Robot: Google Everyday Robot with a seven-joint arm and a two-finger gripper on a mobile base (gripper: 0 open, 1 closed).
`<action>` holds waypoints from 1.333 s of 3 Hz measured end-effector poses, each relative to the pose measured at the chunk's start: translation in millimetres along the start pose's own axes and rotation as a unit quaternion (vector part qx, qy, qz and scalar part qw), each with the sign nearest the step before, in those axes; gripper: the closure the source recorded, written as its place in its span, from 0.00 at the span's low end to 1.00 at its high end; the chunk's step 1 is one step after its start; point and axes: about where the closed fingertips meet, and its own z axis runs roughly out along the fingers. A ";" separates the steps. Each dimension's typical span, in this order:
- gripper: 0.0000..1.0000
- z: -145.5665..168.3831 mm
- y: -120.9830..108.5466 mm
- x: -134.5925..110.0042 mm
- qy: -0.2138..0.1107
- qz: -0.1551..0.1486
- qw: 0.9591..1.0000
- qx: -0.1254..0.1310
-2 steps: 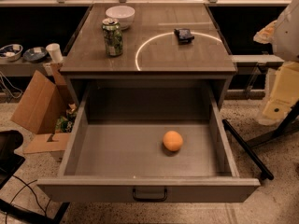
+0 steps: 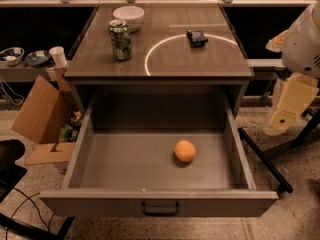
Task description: Pick orange from top drawer and place on counter
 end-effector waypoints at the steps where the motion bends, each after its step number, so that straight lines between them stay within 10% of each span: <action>1: 0.00 96.6 -15.9 -24.2 -0.027 0.028 0.999 -0.005; 4: 0.00 292.1 -44.4 -93.1 -0.163 0.079 0.983 0.001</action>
Offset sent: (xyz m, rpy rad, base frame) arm 0.1855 0.0969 -0.1905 0.2768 -0.1456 -0.0901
